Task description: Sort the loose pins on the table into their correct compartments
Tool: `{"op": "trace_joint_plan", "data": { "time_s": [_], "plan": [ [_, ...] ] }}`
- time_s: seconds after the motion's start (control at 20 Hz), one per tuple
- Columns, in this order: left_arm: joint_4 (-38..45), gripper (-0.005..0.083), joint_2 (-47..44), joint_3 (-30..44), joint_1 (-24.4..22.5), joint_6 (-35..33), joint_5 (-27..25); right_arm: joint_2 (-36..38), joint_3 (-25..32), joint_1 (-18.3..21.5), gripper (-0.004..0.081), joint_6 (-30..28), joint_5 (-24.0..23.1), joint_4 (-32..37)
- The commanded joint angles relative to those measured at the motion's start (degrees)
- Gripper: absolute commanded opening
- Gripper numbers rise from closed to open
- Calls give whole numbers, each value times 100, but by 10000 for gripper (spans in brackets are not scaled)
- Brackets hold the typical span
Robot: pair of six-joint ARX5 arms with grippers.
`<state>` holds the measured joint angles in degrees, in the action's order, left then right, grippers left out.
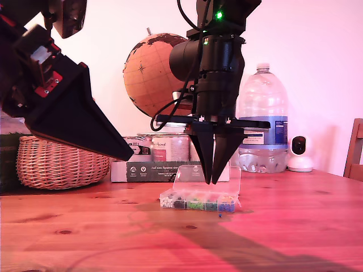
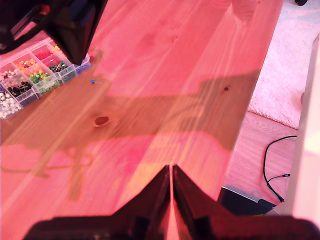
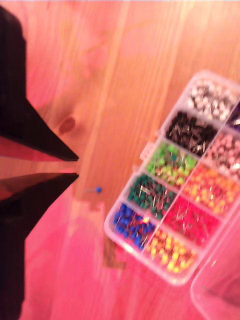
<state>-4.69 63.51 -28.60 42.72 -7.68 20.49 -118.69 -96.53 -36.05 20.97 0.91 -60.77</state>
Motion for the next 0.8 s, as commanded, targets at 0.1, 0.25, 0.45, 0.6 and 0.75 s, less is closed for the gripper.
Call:
{"op": "trace_joint_plan", "data": {
  "time_s": [0.1,0.25,0.45,0.6,0.75],
  "plan": [
    [61,-24,24,120,9,17,4,-173,55,-15,90,-20,7,-9],
    [61,-24,24,120,9,17,4,-345,55,-15,90,-37,4,-4],
    [59,-24,24,120,9,17,4,-398,55,-7,91,-66,0,74],
    [59,-24,24,122,9,17,4,-407,55,31,91,-87,2,92],
    [63,-24,24,120,9,17,4,-407,55,92,95,-144,7,94]
  ]
}}
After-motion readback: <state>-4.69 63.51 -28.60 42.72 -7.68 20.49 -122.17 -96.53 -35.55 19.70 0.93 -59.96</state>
